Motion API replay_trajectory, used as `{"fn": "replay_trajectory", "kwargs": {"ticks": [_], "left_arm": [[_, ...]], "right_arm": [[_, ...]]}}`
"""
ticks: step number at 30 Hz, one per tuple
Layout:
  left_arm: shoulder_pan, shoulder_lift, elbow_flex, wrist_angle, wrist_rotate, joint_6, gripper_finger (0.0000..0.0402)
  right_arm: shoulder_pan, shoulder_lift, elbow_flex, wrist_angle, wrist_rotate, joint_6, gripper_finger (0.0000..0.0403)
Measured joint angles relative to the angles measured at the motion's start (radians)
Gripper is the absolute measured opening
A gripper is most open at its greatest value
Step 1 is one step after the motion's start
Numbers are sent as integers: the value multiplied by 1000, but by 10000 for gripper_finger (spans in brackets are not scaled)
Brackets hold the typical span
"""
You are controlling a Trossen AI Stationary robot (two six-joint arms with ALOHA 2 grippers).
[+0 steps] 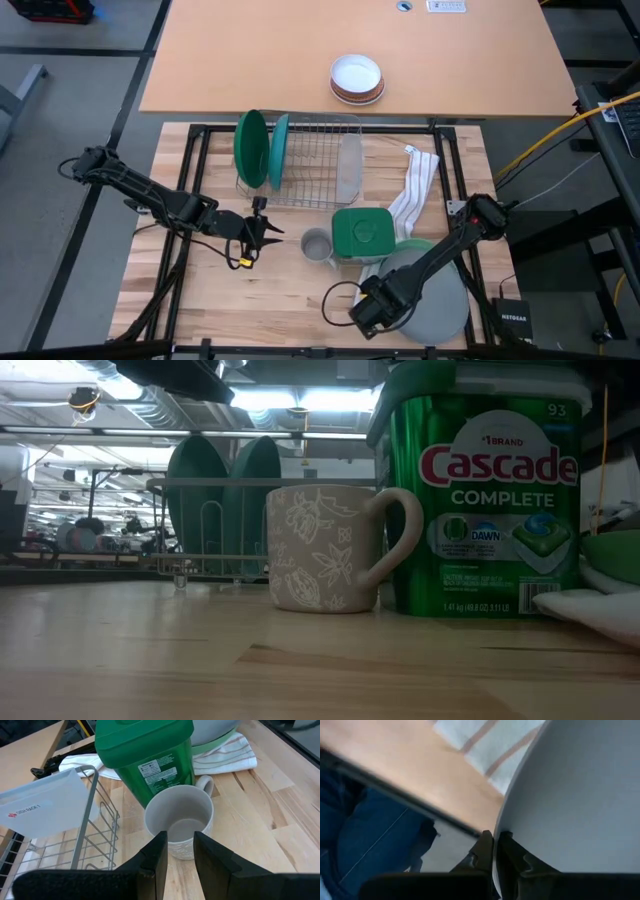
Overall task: Sort dishes
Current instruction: Put the gray plate in the dish rack
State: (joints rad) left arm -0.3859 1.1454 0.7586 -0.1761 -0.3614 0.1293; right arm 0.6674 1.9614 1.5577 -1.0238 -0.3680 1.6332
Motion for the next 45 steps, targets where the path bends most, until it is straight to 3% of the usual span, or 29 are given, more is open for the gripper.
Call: {"fn": "replay_trajectory", "kwargs": {"ticks": [12,25,45], "left_arm": [[0,0,0,1,0,1,84],[0,0,0,1,0,1,84],[-27,0,0,2,0,1,84]], "right_arm": [[-9,0,254,-228,1,-30,6],[-9,0,520,-440,84,-85,6],[-9,0,789,-413,120,-112,5]]}}
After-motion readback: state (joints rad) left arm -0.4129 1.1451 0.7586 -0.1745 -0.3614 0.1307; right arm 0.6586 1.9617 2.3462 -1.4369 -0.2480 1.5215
